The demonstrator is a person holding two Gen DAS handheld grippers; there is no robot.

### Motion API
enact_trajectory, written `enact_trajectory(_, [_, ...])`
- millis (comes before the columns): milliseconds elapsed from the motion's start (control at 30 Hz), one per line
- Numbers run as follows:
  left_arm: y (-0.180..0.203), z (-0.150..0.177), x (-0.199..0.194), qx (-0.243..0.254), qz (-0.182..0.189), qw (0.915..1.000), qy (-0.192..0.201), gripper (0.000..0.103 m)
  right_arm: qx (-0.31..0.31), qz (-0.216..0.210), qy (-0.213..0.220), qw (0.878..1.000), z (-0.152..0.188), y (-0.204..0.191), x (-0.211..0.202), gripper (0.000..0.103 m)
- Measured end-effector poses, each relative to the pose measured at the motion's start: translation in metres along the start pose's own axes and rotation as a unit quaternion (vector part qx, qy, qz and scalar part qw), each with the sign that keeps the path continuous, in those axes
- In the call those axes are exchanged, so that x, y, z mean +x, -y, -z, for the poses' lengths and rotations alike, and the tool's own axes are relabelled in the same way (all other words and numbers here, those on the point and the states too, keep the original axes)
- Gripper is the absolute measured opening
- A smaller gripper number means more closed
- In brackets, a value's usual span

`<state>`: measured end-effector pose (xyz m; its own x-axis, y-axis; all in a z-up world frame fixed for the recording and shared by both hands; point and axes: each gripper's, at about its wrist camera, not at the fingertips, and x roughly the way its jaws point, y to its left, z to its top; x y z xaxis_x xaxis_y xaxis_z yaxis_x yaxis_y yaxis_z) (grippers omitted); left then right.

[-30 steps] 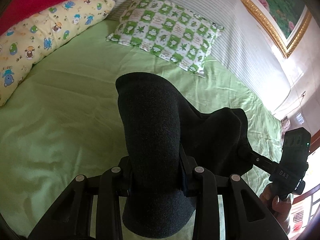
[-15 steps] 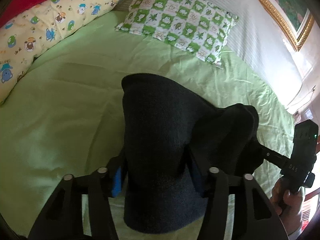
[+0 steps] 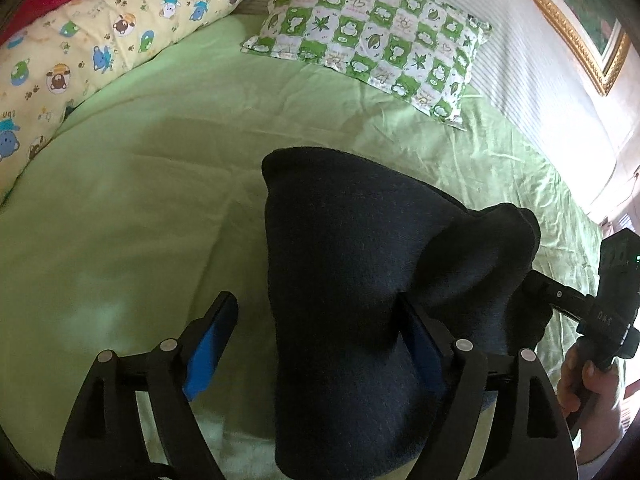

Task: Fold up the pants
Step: 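Open both grippers and pull them back from the bundle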

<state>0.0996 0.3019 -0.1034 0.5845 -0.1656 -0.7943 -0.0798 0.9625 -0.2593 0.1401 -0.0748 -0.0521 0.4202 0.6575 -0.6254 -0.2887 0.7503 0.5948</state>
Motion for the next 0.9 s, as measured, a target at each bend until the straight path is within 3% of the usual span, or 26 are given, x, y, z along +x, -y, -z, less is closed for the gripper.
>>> enact_trajectory(267, [0.015, 0.006, -0.022, 0.026, -0.033, 0.999, 0.013, 0.081, -0.031, 0.016, 0.009, 0.999, 0.002, -0.017, -0.014, 0.066])
enact_trajectory(633, [0.039, 0.032, -0.057, 0.053, -0.057, 0.9964, 0.033, 0.083, -0.108, -0.005, 0.041, 0.993, 0.022, -0.051, -0.064, 0.07])
enact_trajectory(900, [0.042, 0.052, -0.065, 0.05, -0.069, 0.9959, 0.031, 0.083, -0.157, -0.006, 0.023, 0.987, 0.043, -0.065, -0.072, 0.073])
